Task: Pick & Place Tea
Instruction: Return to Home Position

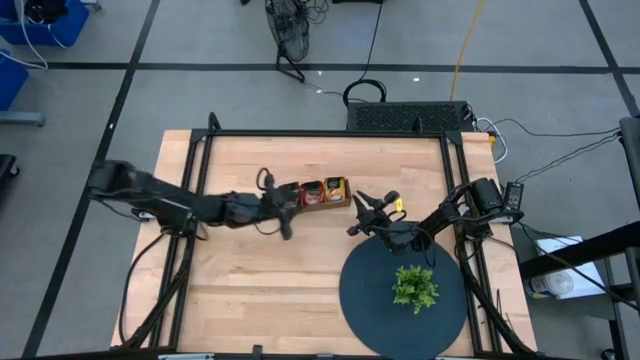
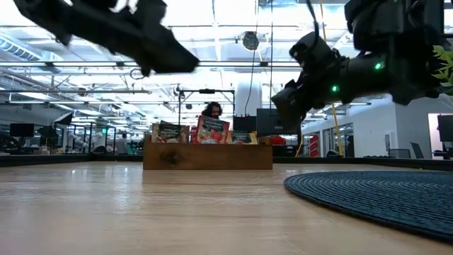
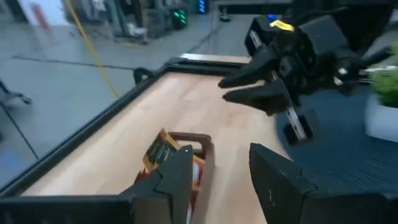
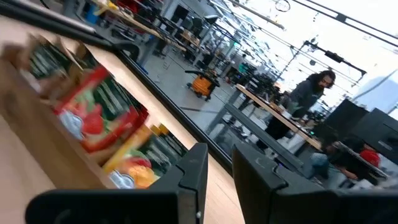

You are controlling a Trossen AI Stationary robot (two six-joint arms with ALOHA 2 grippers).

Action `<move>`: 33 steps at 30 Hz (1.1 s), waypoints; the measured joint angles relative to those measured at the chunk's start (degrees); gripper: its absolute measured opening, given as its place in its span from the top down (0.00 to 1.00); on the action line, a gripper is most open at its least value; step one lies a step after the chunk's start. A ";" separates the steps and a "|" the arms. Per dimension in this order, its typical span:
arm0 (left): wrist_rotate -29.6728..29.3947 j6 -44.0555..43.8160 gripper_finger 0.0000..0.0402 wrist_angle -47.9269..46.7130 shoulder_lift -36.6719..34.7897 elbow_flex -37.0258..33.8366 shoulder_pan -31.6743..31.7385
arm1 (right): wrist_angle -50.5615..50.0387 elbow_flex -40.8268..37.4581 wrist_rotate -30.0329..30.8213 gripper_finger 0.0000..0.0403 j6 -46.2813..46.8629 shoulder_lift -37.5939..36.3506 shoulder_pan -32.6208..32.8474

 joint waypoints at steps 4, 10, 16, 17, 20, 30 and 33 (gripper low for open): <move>0.01 -0.40 0.60 -19.33 -13.82 0.00 0.99 | -2.03 -0.01 -0.31 0.85 2.56 -3.15 1.37; -4.83 -2.46 0.60 -36.95 -32.89 -1.42 1.84 | -19.96 -4.60 -13.52 0.85 18.71 -15.39 1.27; -3.39 -3.40 0.60 -32.37 -47.75 -11.94 1.52 | -35.48 -12.64 -40.02 0.85 35.72 -32.34 -6.33; -3.36 -3.74 0.60 -31.38 -49.74 -14.37 1.53 | -35.45 -14.21 -41.99 0.85 36.66 -34.72 -7.45; -3.35 -5.15 0.60 -28.46 -54.90 -20.99 1.53 | -34.09 -19.35 -43.92 0.85 37.98 -42.53 -10.07; 0.56 -7.37 0.60 -29.82 -65.26 -29.11 1.51 | -39.94 -30.83 -52.24 0.85 43.84 -67.04 -12.69; 2.45 -6.46 0.60 -33.00 -66.58 -29.11 1.53 | -45.51 -30.87 -59.30 0.85 42.42 -70.83 -12.65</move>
